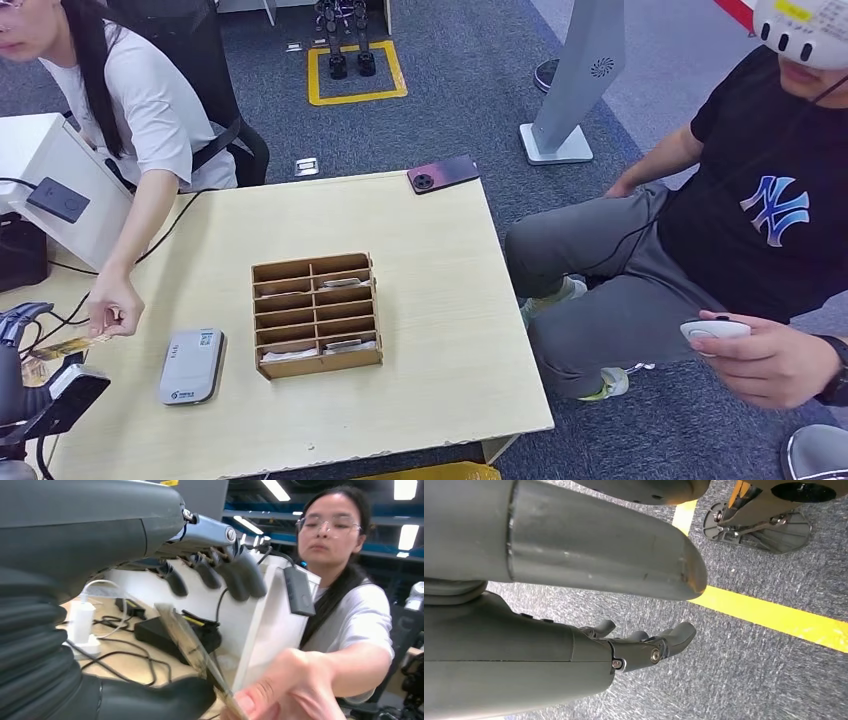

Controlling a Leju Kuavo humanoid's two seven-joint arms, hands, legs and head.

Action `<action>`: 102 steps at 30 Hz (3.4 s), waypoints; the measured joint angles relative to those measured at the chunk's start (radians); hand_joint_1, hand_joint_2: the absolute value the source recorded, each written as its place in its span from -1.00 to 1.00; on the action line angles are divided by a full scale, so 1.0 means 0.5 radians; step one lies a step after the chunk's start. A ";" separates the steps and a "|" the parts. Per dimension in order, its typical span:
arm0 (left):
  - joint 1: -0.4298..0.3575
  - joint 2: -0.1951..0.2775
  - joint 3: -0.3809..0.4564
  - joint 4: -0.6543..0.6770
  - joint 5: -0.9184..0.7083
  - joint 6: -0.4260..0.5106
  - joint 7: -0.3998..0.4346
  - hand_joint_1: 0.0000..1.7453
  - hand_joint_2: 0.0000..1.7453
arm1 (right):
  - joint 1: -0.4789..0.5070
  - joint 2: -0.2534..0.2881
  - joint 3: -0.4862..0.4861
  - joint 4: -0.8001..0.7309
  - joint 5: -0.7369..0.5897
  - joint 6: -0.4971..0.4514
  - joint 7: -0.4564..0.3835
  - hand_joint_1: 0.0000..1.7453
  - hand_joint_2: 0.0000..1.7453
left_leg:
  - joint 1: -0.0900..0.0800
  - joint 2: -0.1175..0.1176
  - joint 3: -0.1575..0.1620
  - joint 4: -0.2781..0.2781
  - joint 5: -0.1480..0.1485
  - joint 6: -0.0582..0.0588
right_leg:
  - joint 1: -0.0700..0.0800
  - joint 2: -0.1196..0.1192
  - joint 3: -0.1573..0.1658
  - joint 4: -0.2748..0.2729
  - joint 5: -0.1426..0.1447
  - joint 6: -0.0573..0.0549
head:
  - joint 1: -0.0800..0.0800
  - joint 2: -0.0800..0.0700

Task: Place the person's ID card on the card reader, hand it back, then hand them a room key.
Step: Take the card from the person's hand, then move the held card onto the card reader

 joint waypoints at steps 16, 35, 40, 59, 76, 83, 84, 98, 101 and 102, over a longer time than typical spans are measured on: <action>-0.111 -0.001 0.000 0.162 0.079 -0.003 -0.046 1.00 1.00 | -0.004 0.012 0.020 0.000 0.016 -0.019 -0.003 -1.00 -1.00 | 0.000 0.001 0.000 0.000 0.000 -0.001 | 0.000 0.003 -0.001 0.000 0.000 0.000 | 0.000 0.000; -0.111 -0.010 0.000 0.163 0.114 -0.010 -0.072 1.00 1.00 | -0.004 0.012 0.020 0.000 0.016 -0.020 -0.002 -1.00 -1.00 | 0.000 0.001 0.000 0.000 0.000 -0.001 | 0.000 0.003 -0.001 0.000 0.000 0.000 | 0.000 0.000; -0.111 -0.010 0.000 0.163 0.114 -0.010 -0.072 1.00 1.00 | -0.004 0.012 0.020 0.000 0.016 -0.020 -0.002 -1.00 -1.00 | 0.000 0.001 0.000 0.000 0.000 -0.001 | 0.000 0.003 -0.001 0.000 0.000 0.000 | 0.000 0.000; -0.111 -0.010 0.000 0.163 0.114 -0.010 -0.072 0.00 1.00 | -0.004 0.012 0.020 0.000 0.016 -0.020 -0.002 -1.00 -1.00 | 0.000 0.001 0.000 0.000 0.000 -0.001 | 0.000 0.003 -0.001 0.000 0.000 0.000 | 0.000 0.000; 0.308 0.019 -0.192 -0.381 0.607 -1.027 -0.110 -1.00 1.00 | 0.002 0.012 0.020 0.001 0.016 -0.051 -0.031 -1.00 -1.00 | -0.001 0.009 0.000 0.000 -0.004 -0.001 | -0.001 0.010 -0.003 0.000 0.000 0.000 | 0.000 0.000; 0.325 0.026 -0.202 -0.417 0.615 -1.026 -0.110 -1.00 1.00 | 0.002 0.012 0.020 0.001 0.016 -0.050 -0.030 -1.00 -1.00 | -0.001 0.009 0.000 0.000 -0.003 -0.002 | -0.001 0.010 -0.002 0.000 0.000 0.000 | 0.000 0.000; 0.326 0.026 -0.203 -0.419 0.615 -1.026 -0.110 -1.00 1.00 | 0.002 0.012 0.020 0.001 0.016 -0.050 -0.030 -1.00 -1.00 | -0.001 0.009 0.000 0.000 -0.003 -0.002 | -0.001 0.010 -0.002 0.000 0.000 0.000 | 0.000 0.000; 0.338 0.028 -0.205 -0.429 0.615 -1.018 -0.111 -1.00 1.00 | 0.002 0.012 0.020 0.001 0.017 -0.047 -0.030 -1.00 -1.00 | -0.001 0.009 0.001 0.000 -0.003 -0.002 | -0.001 0.010 -0.003 0.000 0.000 0.000 | 0.000 0.000; 0.340 0.022 -0.206 -0.444 0.611 -0.960 -0.124 -1.00 1.00 | 0.002 0.013 0.020 0.001 0.019 -0.046 -0.030 -1.00 -1.00 | -0.001 0.009 0.001 0.000 -0.003 -0.002 | -0.001 0.010 -0.003 0.000 0.000 0.000 | 0.000 0.000; 0.338 0.016 -0.206 -0.449 0.602 -0.917 -0.134 -1.00 1.00 | 0.002 0.013 0.020 0.001 0.021 -0.046 -0.030 -1.00 -1.00 | -0.001 0.009 0.001 0.000 -0.003 -0.002 | -0.001 0.010 -0.003 0.000 0.000 0.000 | 0.000 0.000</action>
